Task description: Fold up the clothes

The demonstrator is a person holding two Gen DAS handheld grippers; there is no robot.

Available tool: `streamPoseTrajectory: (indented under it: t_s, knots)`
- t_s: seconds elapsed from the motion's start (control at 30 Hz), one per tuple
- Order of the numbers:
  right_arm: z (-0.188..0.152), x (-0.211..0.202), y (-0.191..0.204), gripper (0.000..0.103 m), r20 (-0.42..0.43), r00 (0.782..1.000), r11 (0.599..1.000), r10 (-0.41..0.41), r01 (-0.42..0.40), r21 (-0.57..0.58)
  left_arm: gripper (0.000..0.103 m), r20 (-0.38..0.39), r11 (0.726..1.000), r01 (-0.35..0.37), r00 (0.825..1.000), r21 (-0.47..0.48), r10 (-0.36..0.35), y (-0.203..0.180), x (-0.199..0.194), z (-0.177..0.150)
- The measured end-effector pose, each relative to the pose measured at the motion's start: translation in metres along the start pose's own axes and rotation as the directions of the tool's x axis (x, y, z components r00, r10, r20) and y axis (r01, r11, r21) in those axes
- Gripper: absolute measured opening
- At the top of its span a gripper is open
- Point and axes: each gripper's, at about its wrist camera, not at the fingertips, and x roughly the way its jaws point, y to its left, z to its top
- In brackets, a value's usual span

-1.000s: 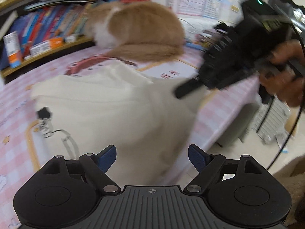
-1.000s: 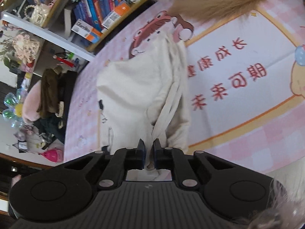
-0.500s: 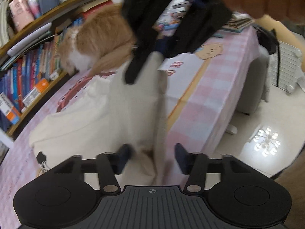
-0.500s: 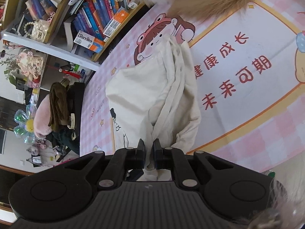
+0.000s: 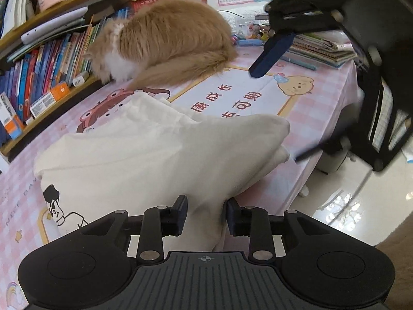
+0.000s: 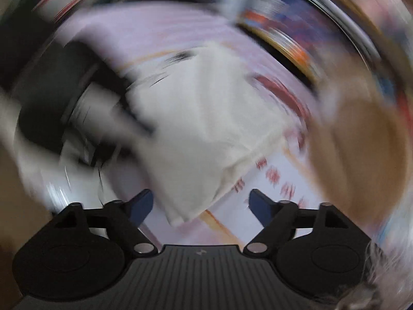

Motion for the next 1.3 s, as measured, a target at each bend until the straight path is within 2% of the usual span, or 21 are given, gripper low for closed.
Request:
streamPoseTrajectory:
  t_s: [0.03, 0.1, 0.2, 0.3, 0.4, 0.47, 0.5, 0.63, 0.83, 0.9, 1.0, 1.07, 1.17, 1.3]
  knots:
    - [-0.001, 0.003, 0.012, 0.083, 0.001, 1.0, 0.991, -0.02, 0.02, -0.134, 0.031, 0.001, 1.0, 0.002, 1.0, -0.012, -0.002, 0.002, 0.0, 0.0]
    - [-0.005, 0.013, 0.029, 0.082, 0.007, 0.999, 0.952, -0.044, 0.044, -0.302, 0.031, 0.008, 1.0, 0.003, 1.0, -0.03, -0.003, 0.004, 0.0, 0.0]
    - [-0.003, 0.028, 0.04, 0.074, 0.027, 0.998, 0.929, -0.059, 0.065, -0.364, 0.031, 0.009, 0.999, 0.005, 1.0, -0.052, -0.004, 0.005, -0.001, 0.0]
    - [-0.001, 0.039, 0.053, 0.064, 0.067, 0.993, 0.897, -0.102, 0.12, -0.424, 0.031, 0.009, 0.998, 0.003, 1.0, -0.067, -0.003, 0.005, 0.0, -0.001]
    - [-0.003, 0.052, 0.056, 0.045, 0.053, 0.991, 0.896, -0.119, 0.131, -0.425, 0.032, 0.006, 0.997, 0.003, 1.0, -0.083, -0.003, 0.005, 0.001, -0.003]
    - [-0.006, 0.058, 0.058, 0.021, 0.057, 0.987, 0.889, -0.152, 0.162, -0.429, 0.035, -0.002, 0.997, -0.013, 1.0, -0.08, 0.013, 0.005, 0.0, -0.006]
    - [-0.006, 0.058, 0.057, 0.017, 0.062, 0.984, 0.888, -0.17, 0.18, -0.423, 0.035, -0.006, 0.997, -0.022, 1.0, -0.078, 0.022, 0.006, -0.001, -0.007]
    - [0.001, 0.042, 0.041, 0.011, 0.086, 0.981, 0.925, -0.175, 0.194, -0.327, 0.035, -0.037, 0.995, -0.102, 0.994, -0.018, 0.101, 0.004, -0.005, -0.019]
    - [0.013, 0.032, 0.029, 0.011, 0.109, 0.977, 0.938, -0.181, 0.205, -0.278, 0.035, -0.084, 0.964, -0.218, 0.969, 0.154, 0.233, 0.005, -0.015, -0.049]
    - [0.014, 0.032, 0.029, 0.011, 0.104, 0.979, 0.94, -0.176, 0.198, -0.277, 0.035, -0.082, 0.954, -0.241, 0.963, 0.177, 0.258, 0.01, -0.02, -0.058]
    - [0.012, 0.036, 0.029, 0.011, 0.091, 0.983, 0.946, -0.163, 0.181, -0.268, 0.033, -0.072, 0.953, -0.229, 0.966, 0.197, 0.247, 0.018, -0.023, -0.061]
    - [0.011, 0.039, 0.03, 0.011, 0.074, 0.985, 0.953, -0.153, 0.167, -0.252, 0.031, -0.063, 0.944, -0.222, 0.968, 0.243, 0.244, 0.017, -0.022, -0.061]
    - [0.008, 0.045, 0.034, 0.011, 0.05, 0.988, 0.956, -0.148, 0.155, -0.249, 0.016, -0.072, 0.941, -0.173, 0.977, 0.291, 0.202, 0.016, -0.022, -0.062]
    - [0.011, 0.037, 0.032, 0.011, 0.023, 0.994, 0.973, -0.108, 0.11, -0.203, 0.006, -0.076, 0.943, -0.136, 0.983, 0.305, 0.167, 0.019, -0.029, -0.059]
